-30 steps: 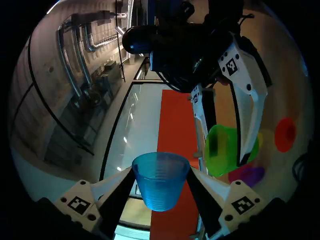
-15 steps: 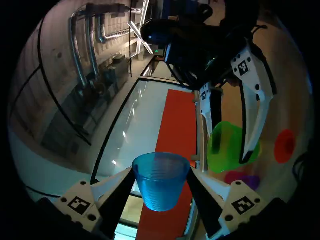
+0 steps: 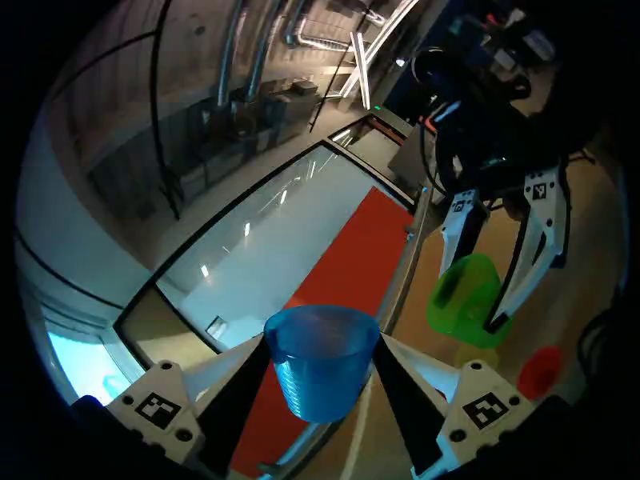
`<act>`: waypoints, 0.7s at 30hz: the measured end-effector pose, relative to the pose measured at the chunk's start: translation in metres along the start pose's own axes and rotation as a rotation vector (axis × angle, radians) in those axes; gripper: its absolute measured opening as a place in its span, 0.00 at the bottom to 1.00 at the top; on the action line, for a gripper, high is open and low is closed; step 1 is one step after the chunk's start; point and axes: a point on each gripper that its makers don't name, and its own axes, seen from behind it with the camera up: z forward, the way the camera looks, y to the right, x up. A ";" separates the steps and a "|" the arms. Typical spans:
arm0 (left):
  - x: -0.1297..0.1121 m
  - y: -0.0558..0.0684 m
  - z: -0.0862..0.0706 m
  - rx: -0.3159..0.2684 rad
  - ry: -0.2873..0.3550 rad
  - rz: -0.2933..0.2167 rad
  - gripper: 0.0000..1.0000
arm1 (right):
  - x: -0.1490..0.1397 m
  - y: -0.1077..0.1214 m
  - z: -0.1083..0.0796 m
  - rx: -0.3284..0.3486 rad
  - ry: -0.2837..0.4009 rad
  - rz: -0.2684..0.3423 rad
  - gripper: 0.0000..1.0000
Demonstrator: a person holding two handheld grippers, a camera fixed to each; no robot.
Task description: Pour water
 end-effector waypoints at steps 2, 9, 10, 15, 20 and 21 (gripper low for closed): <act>-0.001 -0.003 -0.001 0.003 0.001 -0.071 0.86 | 0.002 0.001 -0.002 -0.006 0.003 -0.001 0.91; -0.006 -0.010 -0.002 0.003 0.011 -0.319 0.86 | 0.005 0.005 -0.009 -0.027 0.009 -0.008 0.91; -0.006 -0.011 -0.003 0.002 0.015 -0.354 0.86 | 0.006 0.006 -0.010 -0.031 0.011 -0.008 0.91; -0.007 -0.018 -0.006 0.006 0.027 -0.505 0.86 | 0.011 0.010 -0.015 -0.047 0.024 -0.006 0.91; -0.014 -0.019 -0.006 0.000 0.020 -0.645 0.86 | 0.015 0.013 -0.020 -0.058 0.039 0.002 0.91; -0.016 -0.019 -0.006 -0.003 0.019 -0.668 0.86 | 0.016 0.014 -0.020 -0.060 0.040 0.004 0.91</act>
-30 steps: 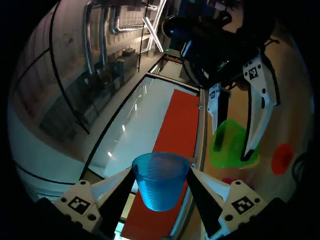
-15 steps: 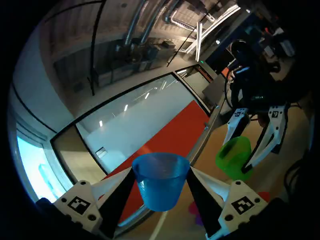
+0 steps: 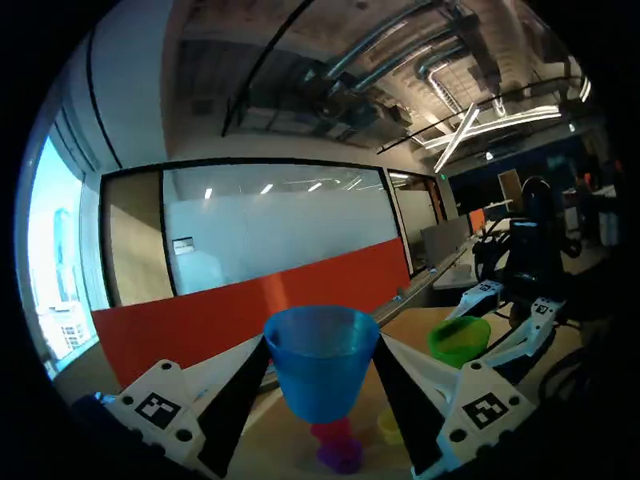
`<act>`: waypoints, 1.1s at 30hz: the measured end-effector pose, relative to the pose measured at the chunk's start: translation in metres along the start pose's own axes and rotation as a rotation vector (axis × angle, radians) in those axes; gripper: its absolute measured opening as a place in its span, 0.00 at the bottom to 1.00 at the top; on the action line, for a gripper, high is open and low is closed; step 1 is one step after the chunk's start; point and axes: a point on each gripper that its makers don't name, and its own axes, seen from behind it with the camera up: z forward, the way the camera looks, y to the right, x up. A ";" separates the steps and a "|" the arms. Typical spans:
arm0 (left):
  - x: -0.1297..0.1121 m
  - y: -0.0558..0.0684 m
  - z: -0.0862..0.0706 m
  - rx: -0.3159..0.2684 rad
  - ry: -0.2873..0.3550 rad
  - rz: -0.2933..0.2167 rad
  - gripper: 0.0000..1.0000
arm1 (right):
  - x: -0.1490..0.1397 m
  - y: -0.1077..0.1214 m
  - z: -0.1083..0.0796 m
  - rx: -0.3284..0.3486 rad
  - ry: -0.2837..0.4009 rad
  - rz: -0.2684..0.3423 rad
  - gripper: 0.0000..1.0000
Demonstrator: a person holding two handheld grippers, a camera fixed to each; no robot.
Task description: Pour water
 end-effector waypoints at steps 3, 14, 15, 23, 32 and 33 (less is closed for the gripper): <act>-0.001 -0.003 -0.002 0.000 -0.004 -0.024 0.86 | 0.001 0.001 -0.002 -0.002 0.002 0.002 0.91; -0.025 0.000 -0.006 -0.017 -0.067 -0.063 0.86 | 0.004 0.004 -0.005 -0.012 -0.010 0.007 0.91; -0.029 0.000 -0.006 -0.018 -0.075 -0.068 0.86 | 0.003 0.005 -0.006 -0.013 -0.013 0.007 0.91; -0.077 0.001 -0.014 -0.020 -0.179 -0.073 0.86 | -0.027 0.013 -0.016 -0.022 -0.096 -0.005 0.91; -0.130 0.009 -0.015 -0.046 -0.301 -0.076 0.86 | -0.069 0.023 -0.027 -0.028 -0.203 -0.008 0.91; -0.136 0.010 -0.015 -0.049 -0.317 -0.075 0.86 | -0.073 0.024 -0.028 -0.028 -0.215 -0.009 0.91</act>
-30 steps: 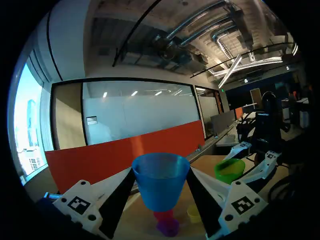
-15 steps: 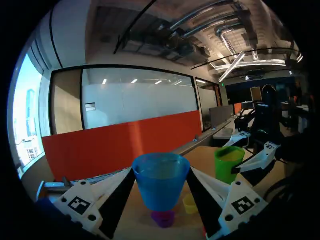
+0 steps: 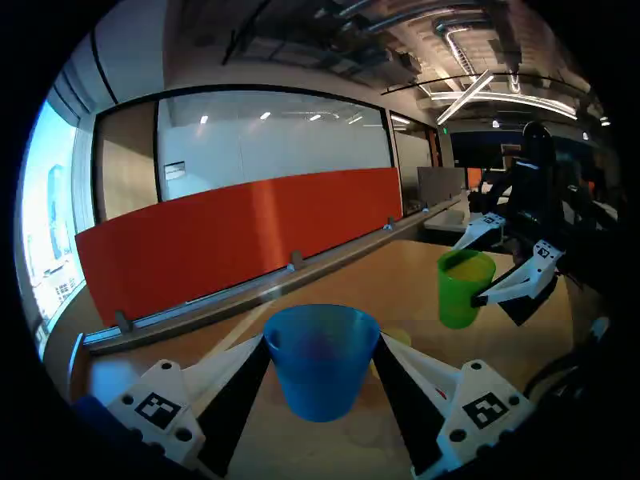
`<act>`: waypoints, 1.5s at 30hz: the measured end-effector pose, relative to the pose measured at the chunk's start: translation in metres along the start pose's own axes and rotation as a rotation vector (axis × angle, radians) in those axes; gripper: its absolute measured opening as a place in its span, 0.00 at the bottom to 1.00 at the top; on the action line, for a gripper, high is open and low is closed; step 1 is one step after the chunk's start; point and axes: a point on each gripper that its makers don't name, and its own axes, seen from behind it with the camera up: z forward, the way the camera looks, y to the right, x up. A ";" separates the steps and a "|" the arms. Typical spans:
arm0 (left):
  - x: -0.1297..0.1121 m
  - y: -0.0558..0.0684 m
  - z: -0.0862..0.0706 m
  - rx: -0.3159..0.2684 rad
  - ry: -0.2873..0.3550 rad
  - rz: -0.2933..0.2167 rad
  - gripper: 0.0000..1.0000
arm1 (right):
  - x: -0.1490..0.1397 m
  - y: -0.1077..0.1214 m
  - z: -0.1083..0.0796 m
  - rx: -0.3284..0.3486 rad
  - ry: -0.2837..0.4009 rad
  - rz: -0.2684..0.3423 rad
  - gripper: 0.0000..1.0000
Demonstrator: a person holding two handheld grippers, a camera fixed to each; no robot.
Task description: Pour water
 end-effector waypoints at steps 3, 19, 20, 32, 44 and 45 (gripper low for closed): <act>-0.015 0.002 0.004 -0.004 -0.032 0.007 0.86 | -0.017 0.002 0.000 0.001 -0.040 -0.003 0.91; -0.090 0.017 0.022 -0.038 -0.211 0.005 0.86 | -0.087 0.006 0.005 0.029 -0.209 0.010 0.91; -0.093 0.017 0.022 -0.040 -0.220 0.006 0.86 | -0.090 0.006 0.005 0.031 -0.217 0.011 0.91; -0.130 0.020 0.029 -0.053 -0.307 -0.007 0.86 | -0.126 0.009 0.009 0.044 -0.299 0.020 0.91; -0.149 0.024 0.037 -0.072 -0.336 -0.024 0.86 | -0.149 0.011 0.015 0.048 -0.346 0.032 0.91; -0.150 0.024 0.038 -0.072 -0.338 -0.025 0.87 | -0.151 0.011 0.016 0.049 -0.349 0.033 0.91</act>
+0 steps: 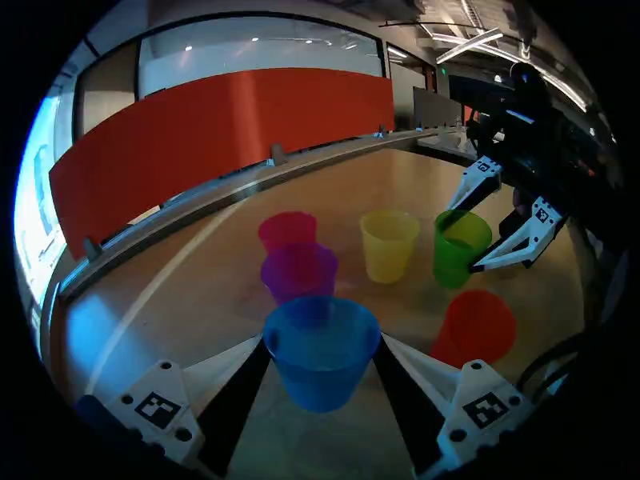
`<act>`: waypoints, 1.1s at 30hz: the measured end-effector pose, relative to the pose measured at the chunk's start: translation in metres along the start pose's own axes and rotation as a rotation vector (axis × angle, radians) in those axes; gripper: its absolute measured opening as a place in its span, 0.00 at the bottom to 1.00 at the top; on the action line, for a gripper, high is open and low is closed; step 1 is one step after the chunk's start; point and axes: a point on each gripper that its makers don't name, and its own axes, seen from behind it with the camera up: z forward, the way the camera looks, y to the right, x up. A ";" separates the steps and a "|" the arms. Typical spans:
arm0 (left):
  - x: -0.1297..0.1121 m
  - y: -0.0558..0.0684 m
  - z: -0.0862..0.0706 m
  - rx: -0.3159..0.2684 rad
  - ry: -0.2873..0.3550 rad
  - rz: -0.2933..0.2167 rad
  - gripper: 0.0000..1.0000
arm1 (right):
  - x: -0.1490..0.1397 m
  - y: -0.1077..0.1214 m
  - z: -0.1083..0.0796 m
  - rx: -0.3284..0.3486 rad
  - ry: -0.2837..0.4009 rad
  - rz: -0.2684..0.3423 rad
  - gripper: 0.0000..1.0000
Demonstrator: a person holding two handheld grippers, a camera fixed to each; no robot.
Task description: Pour water
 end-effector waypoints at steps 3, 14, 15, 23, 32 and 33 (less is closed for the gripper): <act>-0.002 0.000 0.003 -0.003 -0.003 -0.007 0.87 | -0.002 0.000 0.003 0.001 -0.010 -0.001 0.91; -0.011 -0.004 0.006 -0.005 -0.014 -0.029 0.87 | -0.011 0.003 0.009 -0.003 -0.026 0.009 0.91; -0.012 -0.004 0.007 -0.004 -0.015 -0.032 0.87 | -0.011 0.003 0.009 -0.004 -0.025 0.012 0.91; -0.015 -0.003 0.005 -0.004 -0.007 -0.020 0.87 | -0.014 0.004 0.006 -0.006 -0.027 0.023 0.92; -0.020 0.000 0.000 -0.014 0.001 -0.004 0.87 | -0.018 0.004 0.003 -0.015 -0.027 0.035 0.93; -0.020 0.001 0.000 -0.015 0.002 -0.003 0.87 | -0.019 0.004 0.002 -0.014 -0.028 0.034 0.94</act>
